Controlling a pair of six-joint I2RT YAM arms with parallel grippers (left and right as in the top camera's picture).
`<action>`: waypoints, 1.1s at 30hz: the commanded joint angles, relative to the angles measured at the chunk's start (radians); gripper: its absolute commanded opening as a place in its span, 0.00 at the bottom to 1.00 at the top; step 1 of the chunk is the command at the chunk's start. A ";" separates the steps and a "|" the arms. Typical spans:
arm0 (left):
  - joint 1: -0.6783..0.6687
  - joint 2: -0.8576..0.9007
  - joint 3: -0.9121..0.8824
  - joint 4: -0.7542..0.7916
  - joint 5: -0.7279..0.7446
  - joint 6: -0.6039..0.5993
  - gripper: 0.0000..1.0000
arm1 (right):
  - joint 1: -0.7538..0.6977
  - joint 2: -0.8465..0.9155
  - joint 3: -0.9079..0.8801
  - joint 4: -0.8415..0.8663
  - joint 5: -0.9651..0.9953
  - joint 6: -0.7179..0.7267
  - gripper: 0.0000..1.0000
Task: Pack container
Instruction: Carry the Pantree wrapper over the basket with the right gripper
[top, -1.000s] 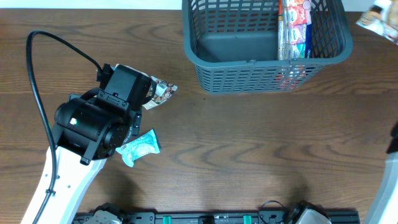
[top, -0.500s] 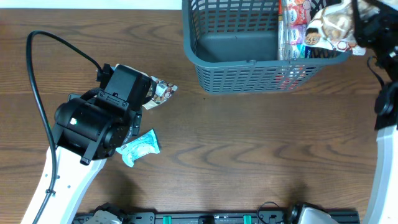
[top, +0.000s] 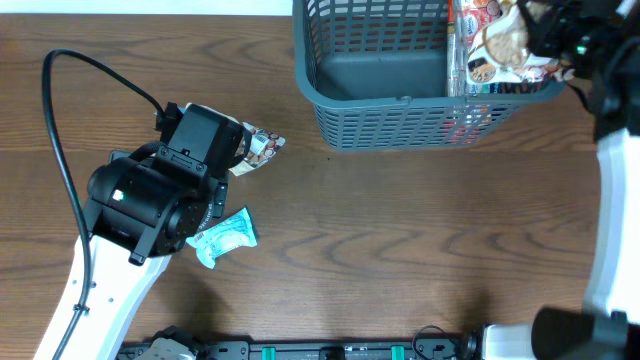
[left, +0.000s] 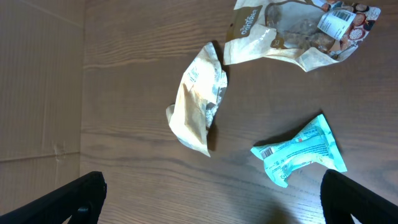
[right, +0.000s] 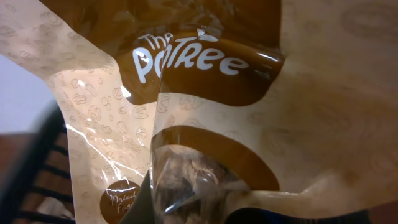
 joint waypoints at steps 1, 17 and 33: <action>0.006 -0.007 0.007 -0.002 -0.011 0.013 0.99 | 0.025 0.083 0.013 -0.016 0.069 -0.047 0.02; 0.006 -0.007 0.007 -0.002 -0.011 0.013 0.99 | 0.130 0.236 0.013 -0.022 0.158 -0.085 0.10; 0.006 -0.007 0.007 -0.002 -0.011 0.013 0.99 | 0.135 0.310 0.013 -0.102 0.204 -0.087 0.29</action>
